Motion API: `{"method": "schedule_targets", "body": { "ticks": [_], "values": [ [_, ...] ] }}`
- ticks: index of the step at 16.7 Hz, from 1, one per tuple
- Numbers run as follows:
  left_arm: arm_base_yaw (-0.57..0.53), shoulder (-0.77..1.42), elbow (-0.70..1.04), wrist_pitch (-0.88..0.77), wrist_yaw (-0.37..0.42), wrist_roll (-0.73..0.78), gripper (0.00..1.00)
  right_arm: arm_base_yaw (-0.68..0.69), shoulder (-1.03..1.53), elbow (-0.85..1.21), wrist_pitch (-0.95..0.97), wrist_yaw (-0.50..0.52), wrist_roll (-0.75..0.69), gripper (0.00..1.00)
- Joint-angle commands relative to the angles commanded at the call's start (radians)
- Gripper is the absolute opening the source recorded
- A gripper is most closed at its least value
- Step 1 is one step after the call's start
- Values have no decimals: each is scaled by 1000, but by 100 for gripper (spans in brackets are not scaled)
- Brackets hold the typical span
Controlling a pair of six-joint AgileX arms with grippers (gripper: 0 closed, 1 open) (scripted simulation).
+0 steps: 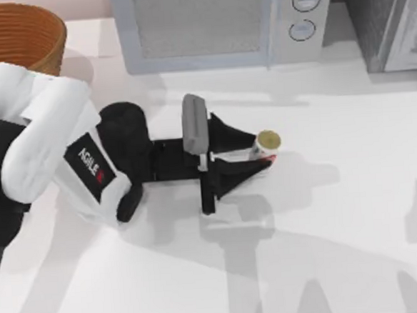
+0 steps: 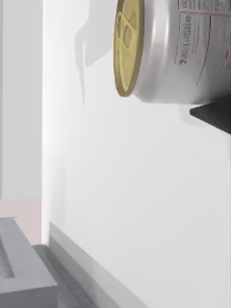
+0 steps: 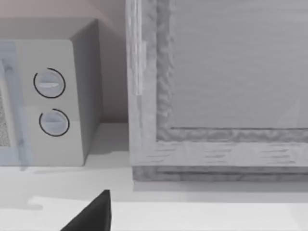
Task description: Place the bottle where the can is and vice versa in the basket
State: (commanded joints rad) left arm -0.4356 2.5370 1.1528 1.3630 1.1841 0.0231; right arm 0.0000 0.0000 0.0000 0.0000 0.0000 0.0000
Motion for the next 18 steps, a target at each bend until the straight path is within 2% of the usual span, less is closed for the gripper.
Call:
{"method": "schedule_targets", "body": {
  "ticks": [13,18],
  "values": [
    [0,0,0,0,0,0,98,0,0,0,0,0,0,100],
    [0,0,0,0,0,0,100,0,0,0,0,0,0,100]
  ]
}}
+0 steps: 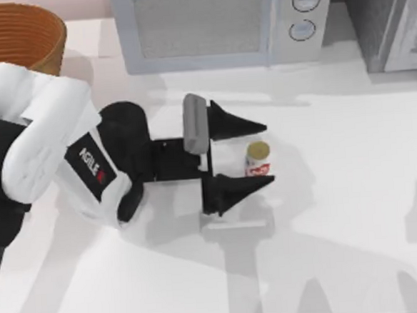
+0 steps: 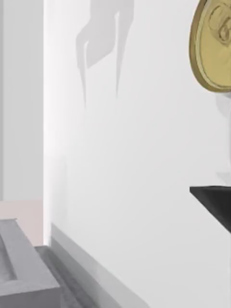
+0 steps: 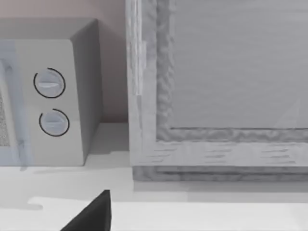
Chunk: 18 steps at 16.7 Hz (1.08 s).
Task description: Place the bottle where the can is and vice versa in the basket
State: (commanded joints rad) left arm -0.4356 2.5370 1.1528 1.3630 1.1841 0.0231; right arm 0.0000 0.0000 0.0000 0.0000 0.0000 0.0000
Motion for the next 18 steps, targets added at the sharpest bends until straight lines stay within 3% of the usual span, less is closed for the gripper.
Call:
{"method": "schedule_targets", "body": {
  "ticks": [5,8,13,18],
  "values": [
    [4,0,0,0,0,0,100,0,0,0,0,0,0,100],
    [32,-61,-41,-54,-47,-4,100,0,0,0,0,0,0,100],
    [135,-373,-209,-276,-239,-3,100,0,0,0,0,0,0,100],
    [253,-939,-453,-585,-503,2,100,0,0,0,0,0,0,100]
  ]
}}
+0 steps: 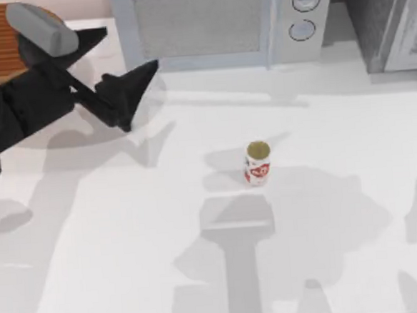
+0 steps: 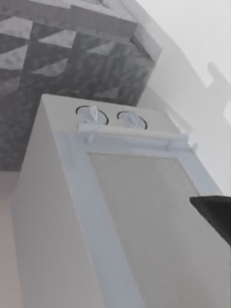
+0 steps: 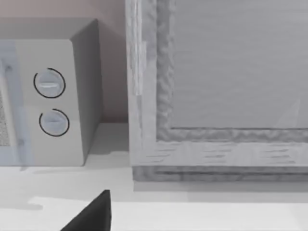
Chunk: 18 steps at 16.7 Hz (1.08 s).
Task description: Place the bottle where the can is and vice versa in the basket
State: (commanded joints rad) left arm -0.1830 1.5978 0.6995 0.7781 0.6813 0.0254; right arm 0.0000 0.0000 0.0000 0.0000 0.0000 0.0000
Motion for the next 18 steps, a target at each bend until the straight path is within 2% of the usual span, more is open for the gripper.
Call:
{"method": "schedule_targets", "body": {
  "ticks": [6,10,14,18],
  "values": [
    [113,-827,-322,-380,-328,-5,100,0,0,0,0,0,0,100],
    [158,-1251,-514,-588,-511,-14,100,0,0,0,0,0,0,100],
    [179,-1508,-649,-727,-635,-22,100,0,0,0,0,0,0,100],
    [183,-1598,-700,-778,-681,-25,100,0,0,0,0,0,0,100]
  ]
}}
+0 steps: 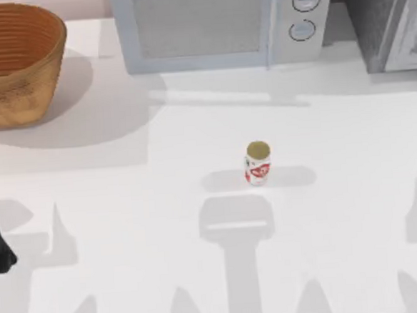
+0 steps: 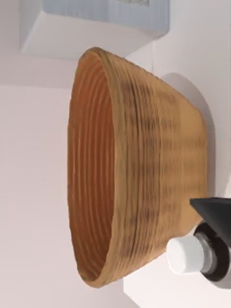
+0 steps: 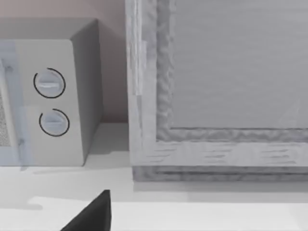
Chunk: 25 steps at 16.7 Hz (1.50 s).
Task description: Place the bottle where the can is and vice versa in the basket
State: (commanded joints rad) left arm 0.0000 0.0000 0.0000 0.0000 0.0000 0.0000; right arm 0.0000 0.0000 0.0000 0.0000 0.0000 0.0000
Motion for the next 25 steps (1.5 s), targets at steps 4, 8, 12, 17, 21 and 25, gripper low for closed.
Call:
{"method": "schedule_targets", "body": {
  "ticks": [4,8,12,17,21,25],
  "values": [
    [-3,4,3,2,2,0,100,0,0,0,0,0,0,100],
    [22,65,4,45,12,11,100,0,0,0,0,0,0,100],
    [96,270,19,207,65,44,100,0,0,0,0,0,0,100],
    [227,657,52,529,187,94,100,0,0,0,0,0,0,100],
    [347,1003,75,824,312,126,100,0,0,0,0,0,0,100],
    [453,1339,92,1095,434,146,100,0,0,0,0,0,0,100]
  ]
}}
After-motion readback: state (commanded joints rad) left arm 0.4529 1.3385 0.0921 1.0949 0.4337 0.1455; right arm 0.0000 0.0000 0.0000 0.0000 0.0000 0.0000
